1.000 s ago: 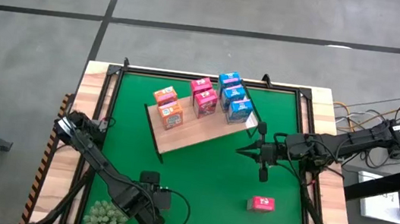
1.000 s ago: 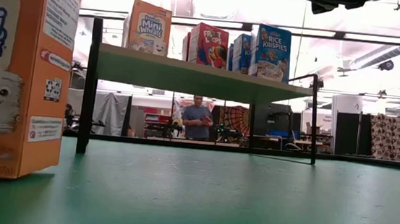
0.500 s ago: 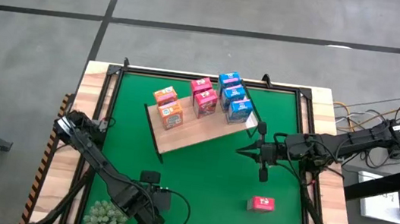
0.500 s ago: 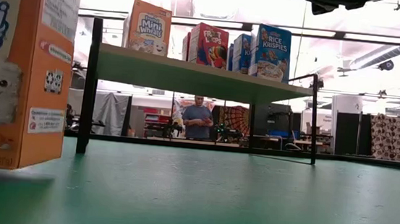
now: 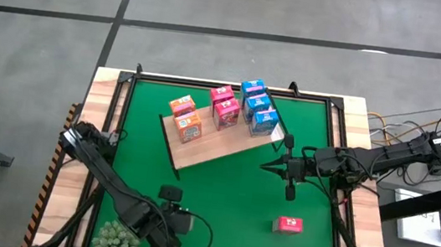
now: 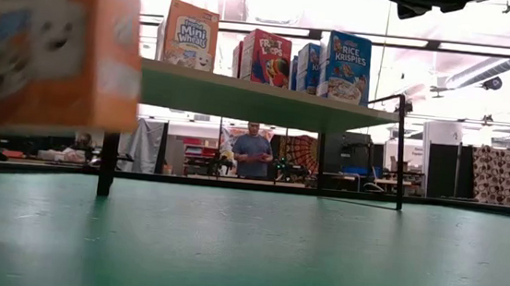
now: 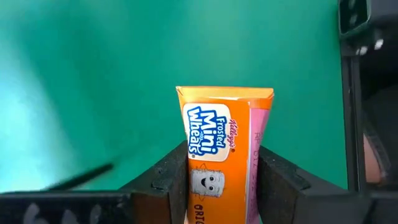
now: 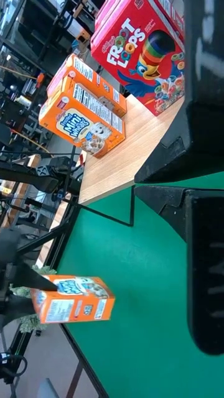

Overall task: Stack cereal on shelf
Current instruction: Put the orange cereal box on the shelf aligned with other orange cereal boxes

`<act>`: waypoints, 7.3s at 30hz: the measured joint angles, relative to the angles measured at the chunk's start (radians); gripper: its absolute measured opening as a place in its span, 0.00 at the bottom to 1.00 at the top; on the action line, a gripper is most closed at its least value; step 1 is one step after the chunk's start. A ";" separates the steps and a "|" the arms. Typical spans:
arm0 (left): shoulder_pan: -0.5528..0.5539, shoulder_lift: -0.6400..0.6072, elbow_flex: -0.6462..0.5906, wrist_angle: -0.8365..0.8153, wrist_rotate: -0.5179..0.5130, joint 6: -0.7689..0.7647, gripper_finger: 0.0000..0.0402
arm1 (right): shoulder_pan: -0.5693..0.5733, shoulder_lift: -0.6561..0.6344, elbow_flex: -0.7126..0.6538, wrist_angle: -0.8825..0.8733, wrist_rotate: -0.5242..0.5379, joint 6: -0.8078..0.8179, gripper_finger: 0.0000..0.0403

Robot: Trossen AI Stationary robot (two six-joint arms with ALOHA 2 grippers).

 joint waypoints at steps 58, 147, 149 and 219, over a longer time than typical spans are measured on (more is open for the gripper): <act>0.484 -0.013 0.413 -0.400 0.001 -0.022 0.32 | 0.000 0.000 0.000 -0.050 0.000 0.027 0.02; 0.504 -0.025 0.413 -0.400 -0.081 0.138 0.55 | 0.000 0.000 0.000 -0.050 0.000 0.026 0.02; 0.501 -0.027 0.414 -0.399 -0.081 0.148 0.55 | 0.000 0.000 0.000 -0.050 0.000 0.026 0.02; 0.060 -0.704 -0.901 0.868 -0.597 0.557 0.15 | -0.011 0.333 0.144 0.259 0.008 -0.062 0.02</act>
